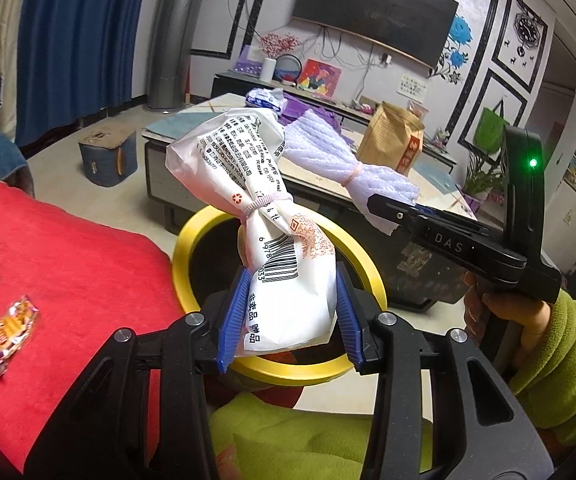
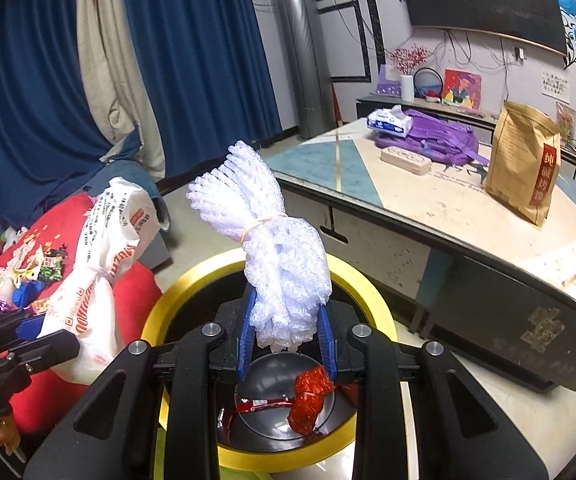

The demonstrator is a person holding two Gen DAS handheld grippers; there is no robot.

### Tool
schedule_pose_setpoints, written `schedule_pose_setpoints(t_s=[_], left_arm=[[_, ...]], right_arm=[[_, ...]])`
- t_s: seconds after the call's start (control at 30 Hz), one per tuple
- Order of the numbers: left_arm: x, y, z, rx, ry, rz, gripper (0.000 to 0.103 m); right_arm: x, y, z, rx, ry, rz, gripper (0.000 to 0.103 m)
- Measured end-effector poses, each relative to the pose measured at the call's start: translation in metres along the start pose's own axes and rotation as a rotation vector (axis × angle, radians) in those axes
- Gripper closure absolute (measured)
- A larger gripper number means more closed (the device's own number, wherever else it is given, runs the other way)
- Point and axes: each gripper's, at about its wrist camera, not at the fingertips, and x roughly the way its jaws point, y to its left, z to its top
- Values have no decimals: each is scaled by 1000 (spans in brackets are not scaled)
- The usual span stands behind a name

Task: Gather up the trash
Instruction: 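Open both tools to drop the foam net and white bag into the bin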

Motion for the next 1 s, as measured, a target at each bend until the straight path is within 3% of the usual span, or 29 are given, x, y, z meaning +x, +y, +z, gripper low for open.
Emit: schedule_pose_setpoints(t_s=[0.47,0.6,0.67,0.7,0.8,1.0], left_arm=[[26,1,-3,3,79,-10,67],[32,4,-3,1,88,-10,65],[33,3,-2,-1,86,-3,59],[31,5,-1,-9,80,-2,50],[25,10,0,-24,59,5,31],[15,17,3,-63,24,28,11]], right_arm=[[18,-6,-8,22,75,-3,74],[20,-6,-8,29,84,-8,67],[20,-9,-7,45,85,-14,54],[19,-11,-8,52,82,-16,51],[18,-14,-6,64,78,-32,48],[15,-14,-4,66,62,-42,43]])
